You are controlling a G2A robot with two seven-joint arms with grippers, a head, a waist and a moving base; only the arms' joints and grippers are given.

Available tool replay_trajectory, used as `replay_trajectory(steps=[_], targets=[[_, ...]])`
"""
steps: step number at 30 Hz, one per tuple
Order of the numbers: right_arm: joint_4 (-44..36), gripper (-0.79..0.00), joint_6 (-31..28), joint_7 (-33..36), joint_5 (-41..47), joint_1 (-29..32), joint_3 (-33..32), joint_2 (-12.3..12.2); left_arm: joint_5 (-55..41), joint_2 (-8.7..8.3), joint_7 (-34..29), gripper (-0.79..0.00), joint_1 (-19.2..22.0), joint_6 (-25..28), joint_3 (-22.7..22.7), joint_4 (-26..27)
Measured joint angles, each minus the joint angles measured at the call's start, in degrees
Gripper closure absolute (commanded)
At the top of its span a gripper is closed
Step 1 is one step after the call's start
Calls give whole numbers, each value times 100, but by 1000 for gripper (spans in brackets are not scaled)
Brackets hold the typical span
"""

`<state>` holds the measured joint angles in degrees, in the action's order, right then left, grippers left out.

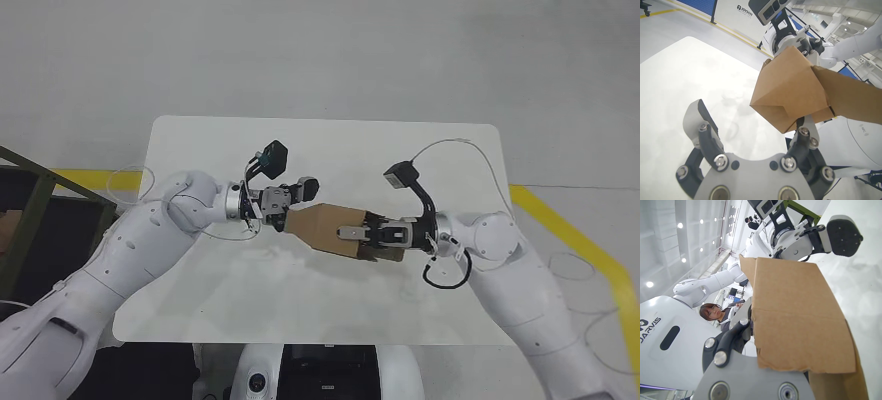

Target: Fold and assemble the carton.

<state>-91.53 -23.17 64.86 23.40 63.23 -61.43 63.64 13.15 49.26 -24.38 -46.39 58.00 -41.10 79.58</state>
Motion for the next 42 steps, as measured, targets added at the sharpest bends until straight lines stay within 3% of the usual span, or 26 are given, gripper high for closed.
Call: replay_trajectory(steps=[10,24,28,36,42], targets=[[167,0,93,-265,-178,130,-224,-53,-192,-180,77,-785,-286,0,-495,-17],[96,0,879,-1017,-1298,238,-234,-95,-311,-465,43,-785,-810,0,-1261,421],[-3,0,1006,-1088,-1455,225,-195,-95,-177,-450,-50,-785,-767,-102,-1295,480],[-473,0,1414,-1260,-1917,238,-111,-102,645,-268,45,-785,-546,-955,-1095,582],[-719,0,1353,-1337,-1848,350,-135,-109,1076,-168,150,-785,-475,-1261,-1009,552]])
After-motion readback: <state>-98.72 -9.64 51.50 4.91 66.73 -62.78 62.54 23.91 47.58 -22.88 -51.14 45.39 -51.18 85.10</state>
